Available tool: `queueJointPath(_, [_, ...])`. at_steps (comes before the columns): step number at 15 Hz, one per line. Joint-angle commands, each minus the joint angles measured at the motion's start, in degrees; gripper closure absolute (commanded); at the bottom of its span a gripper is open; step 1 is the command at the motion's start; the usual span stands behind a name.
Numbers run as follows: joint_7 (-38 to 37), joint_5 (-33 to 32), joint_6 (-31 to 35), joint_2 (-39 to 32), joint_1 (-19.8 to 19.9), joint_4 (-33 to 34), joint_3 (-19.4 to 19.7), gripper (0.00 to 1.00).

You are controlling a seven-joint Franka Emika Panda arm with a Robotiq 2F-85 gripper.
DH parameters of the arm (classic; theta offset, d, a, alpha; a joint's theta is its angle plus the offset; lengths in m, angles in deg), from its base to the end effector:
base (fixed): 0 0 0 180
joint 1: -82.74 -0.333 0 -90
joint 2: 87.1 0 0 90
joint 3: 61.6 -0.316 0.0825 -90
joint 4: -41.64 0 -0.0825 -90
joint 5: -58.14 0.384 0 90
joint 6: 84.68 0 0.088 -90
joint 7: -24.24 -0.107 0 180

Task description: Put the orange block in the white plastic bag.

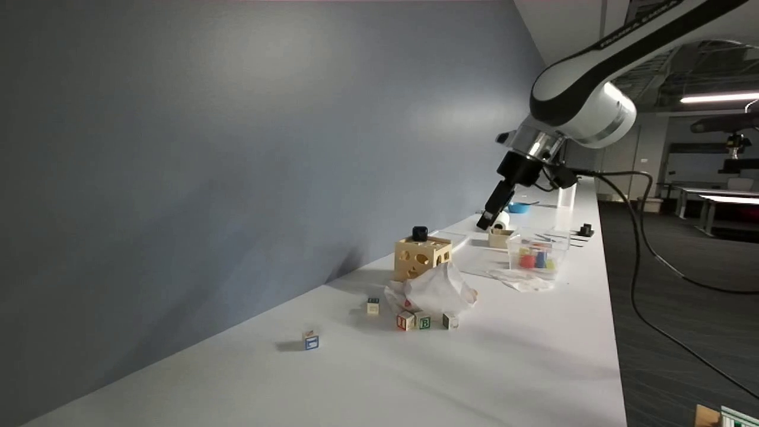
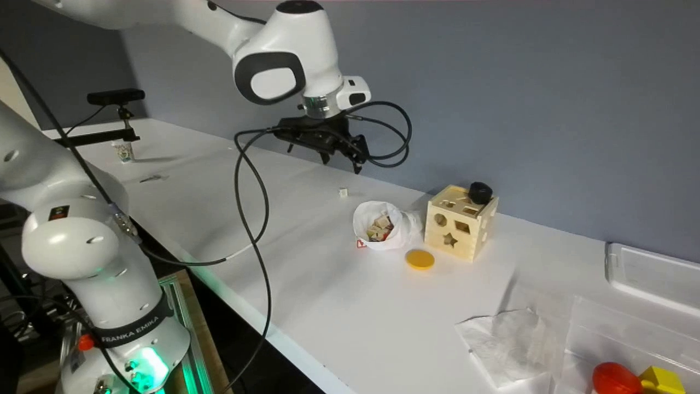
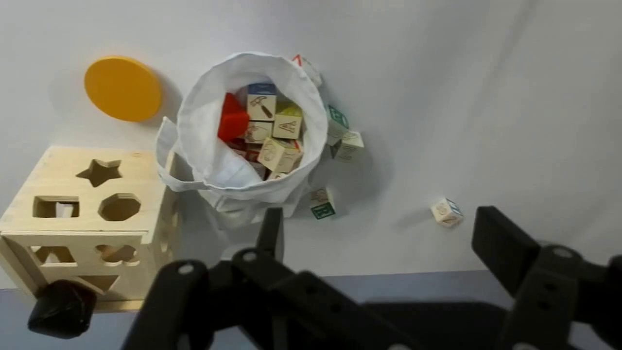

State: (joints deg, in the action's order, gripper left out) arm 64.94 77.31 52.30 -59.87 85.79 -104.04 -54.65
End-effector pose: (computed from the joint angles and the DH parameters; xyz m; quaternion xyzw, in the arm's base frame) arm 0.4175 -0.0725 0.4670 -0.9619 -0.1604 -0.2069 0.0785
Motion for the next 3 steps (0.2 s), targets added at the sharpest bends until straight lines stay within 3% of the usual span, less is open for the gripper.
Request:
queueJointPath(1, [-1.98,-1.56,-1.72,1.95,-2.77,0.05,2.39,0.0])
queueJointPath(3, [-2.5,-1.53,-3.1,3.73,-3.2,0.04,2.7,0.0])
